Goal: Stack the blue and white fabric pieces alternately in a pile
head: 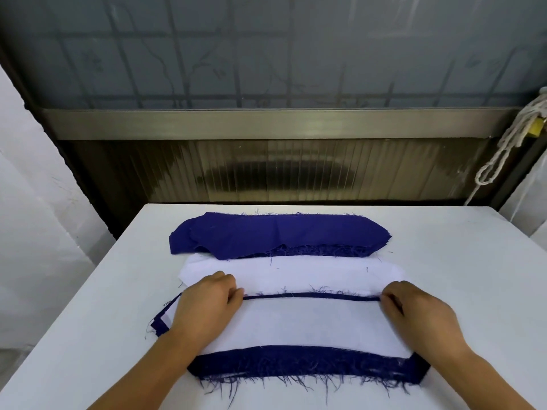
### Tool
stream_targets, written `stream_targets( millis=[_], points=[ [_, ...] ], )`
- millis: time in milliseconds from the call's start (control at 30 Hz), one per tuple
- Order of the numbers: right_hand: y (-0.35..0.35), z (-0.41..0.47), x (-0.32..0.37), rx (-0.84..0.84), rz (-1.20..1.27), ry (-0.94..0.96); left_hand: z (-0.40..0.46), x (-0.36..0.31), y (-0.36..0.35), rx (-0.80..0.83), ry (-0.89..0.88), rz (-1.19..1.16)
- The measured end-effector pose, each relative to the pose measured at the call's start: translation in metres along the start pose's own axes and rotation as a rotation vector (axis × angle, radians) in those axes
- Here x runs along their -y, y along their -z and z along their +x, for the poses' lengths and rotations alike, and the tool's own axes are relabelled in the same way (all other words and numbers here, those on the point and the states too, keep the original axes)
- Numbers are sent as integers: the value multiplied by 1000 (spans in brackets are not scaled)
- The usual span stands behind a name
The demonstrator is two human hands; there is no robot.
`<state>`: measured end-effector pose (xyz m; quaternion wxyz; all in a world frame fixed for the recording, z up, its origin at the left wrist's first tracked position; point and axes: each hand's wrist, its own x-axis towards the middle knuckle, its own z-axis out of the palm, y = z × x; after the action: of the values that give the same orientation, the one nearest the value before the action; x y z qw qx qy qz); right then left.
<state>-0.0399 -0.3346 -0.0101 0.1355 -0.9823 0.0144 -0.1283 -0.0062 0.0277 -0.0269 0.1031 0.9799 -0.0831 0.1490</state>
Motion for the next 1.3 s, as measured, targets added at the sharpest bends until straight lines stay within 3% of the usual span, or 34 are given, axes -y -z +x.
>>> stream_targets(
  millis=[167,400,633,1133,1300],
  points=[
    [2,23,-3,124,-188,-41,14,0,3,41,75,86],
    [-16,77,37,24,88,127,61,-23,-3,-82,-60,11],
    [-44,116,44,92,148,140,90,-15,-31,102,-28,0],
    [-55,115,43,-102,101,121,81,-18,-29,-179,-111,23],
    [-53,113,44,-117,138,113,81,-20,-26,-139,-35,-48]
  ],
)
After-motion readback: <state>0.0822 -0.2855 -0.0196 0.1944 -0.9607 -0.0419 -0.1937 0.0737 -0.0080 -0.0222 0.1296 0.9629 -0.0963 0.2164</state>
